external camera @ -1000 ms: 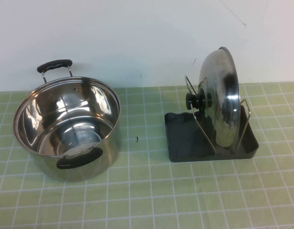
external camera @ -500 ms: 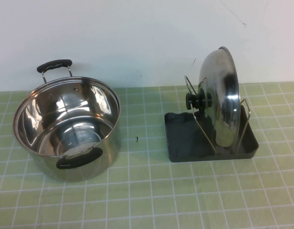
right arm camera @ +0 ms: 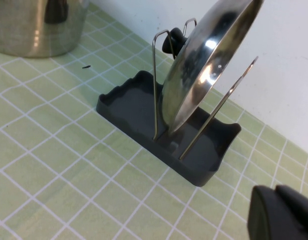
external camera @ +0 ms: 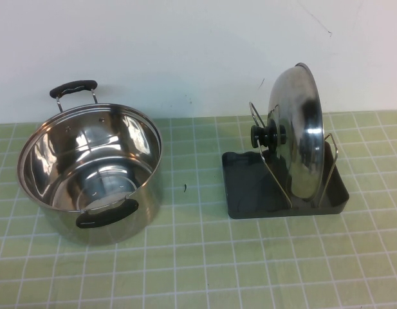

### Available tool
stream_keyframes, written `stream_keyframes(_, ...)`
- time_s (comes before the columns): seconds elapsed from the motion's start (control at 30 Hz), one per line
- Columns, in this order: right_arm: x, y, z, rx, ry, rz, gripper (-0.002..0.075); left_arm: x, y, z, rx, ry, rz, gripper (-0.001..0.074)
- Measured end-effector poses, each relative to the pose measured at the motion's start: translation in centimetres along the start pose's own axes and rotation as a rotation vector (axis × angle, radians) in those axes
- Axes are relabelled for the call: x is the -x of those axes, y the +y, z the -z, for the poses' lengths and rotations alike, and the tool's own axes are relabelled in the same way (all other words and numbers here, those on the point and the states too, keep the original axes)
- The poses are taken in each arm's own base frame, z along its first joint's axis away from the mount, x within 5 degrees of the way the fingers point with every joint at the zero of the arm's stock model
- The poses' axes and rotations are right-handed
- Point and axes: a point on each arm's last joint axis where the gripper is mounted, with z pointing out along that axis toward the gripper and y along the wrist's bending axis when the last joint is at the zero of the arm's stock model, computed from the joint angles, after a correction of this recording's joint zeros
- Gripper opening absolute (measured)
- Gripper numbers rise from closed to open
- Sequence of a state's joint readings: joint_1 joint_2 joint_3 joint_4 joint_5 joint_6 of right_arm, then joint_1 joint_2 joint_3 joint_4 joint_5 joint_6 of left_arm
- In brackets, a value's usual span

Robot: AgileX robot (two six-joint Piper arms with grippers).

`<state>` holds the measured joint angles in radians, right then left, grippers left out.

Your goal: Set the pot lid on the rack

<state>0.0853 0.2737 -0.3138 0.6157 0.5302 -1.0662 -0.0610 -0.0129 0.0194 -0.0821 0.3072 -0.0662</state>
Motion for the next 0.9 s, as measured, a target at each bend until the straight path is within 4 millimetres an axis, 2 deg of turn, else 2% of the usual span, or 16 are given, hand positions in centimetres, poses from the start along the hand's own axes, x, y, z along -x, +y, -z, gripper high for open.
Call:
stream_keyframes(0.43, 0.0, 0.0, 0.0, -0.004, -0.002, 0.0, -0.0001, 0.0, 0.0, 0.0, 0.0, 0.0, -0.002, -0.0002)
stream_keyframes(0.6, 0.1, -0.5, 0.5, -0.086, -0.03, -0.046, -0.0001, 0.0, 0.0, 0.0, 0.0, 0.0, -0.002, -0.0002)
stream_keyframes(0.73, -1.0, -0.9, 1.6, -0.241, 0.023, -0.098, -0.0001, 0.0, 0.0, 0.0, 0.0, 0.001, -0.002, -0.0002)
stream_keyframes(0.9, -4.2, -0.7, 1.1, -0.41, 0.075, -0.186, -0.0001, 0.0, 0.0, 0.0, 0.0, 0.001, -0.002, -0.0002)
